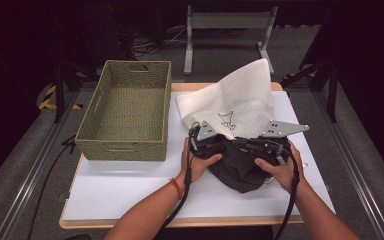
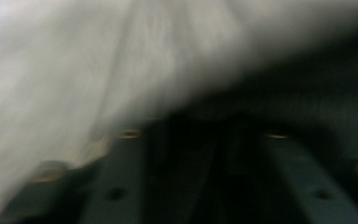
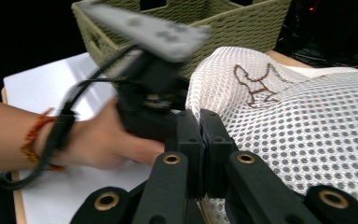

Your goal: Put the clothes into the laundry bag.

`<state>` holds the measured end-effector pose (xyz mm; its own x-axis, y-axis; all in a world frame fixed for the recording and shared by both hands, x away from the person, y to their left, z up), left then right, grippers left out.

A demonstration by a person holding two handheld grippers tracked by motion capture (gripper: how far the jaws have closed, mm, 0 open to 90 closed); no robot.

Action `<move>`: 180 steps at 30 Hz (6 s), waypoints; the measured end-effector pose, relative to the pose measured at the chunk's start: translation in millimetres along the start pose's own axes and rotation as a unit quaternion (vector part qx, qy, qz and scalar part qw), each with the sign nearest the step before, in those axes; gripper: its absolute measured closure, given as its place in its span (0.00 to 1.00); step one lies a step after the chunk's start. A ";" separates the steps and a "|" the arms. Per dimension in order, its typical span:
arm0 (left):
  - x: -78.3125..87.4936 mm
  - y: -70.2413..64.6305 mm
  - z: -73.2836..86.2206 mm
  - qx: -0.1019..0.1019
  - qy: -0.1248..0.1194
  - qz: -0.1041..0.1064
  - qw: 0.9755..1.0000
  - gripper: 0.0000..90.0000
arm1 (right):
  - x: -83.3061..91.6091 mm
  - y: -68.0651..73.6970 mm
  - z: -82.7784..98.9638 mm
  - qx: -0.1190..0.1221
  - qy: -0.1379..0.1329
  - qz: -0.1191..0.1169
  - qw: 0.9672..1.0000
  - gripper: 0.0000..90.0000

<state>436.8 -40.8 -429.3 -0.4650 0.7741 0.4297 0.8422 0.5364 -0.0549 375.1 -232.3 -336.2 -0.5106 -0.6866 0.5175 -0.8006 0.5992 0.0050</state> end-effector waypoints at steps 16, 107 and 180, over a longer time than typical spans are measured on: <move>29.6 -55.9 44.4 -0.145 0.154 0.056 0.976 0.18 | -1.8 -3.2 -0.9 0.006 0.003 0.014 1.000 0.98; 7.7 -20.4 -25.5 -0.003 -0.063 -0.004 0.998 0.91 | 24.0 19.7 -41.5 -0.003 -0.068 -0.089 0.994 0.99; 23.3 -11.1 19.9 -0.064 0.027 0.007 0.998 0.51 | 16.5 12.5 -3.1 0.010 -0.013 -0.013 1.000 0.99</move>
<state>411.2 -22.1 -436.6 -0.4402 0.7601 0.4780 0.8781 0.4755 0.0524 357.6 -234.8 -325.0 -0.4966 -0.7127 0.4954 -0.8199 0.5725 0.0016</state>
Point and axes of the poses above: each handheld gripper's, and its own axes: x roughly backward along the jaws, z roughly out of its underside, y roughly to its left, the point moved 2 cm from there along -x, roughly forward along the jaws, and after that the axes turned 5 degrees about y, right-handed, at the moved point
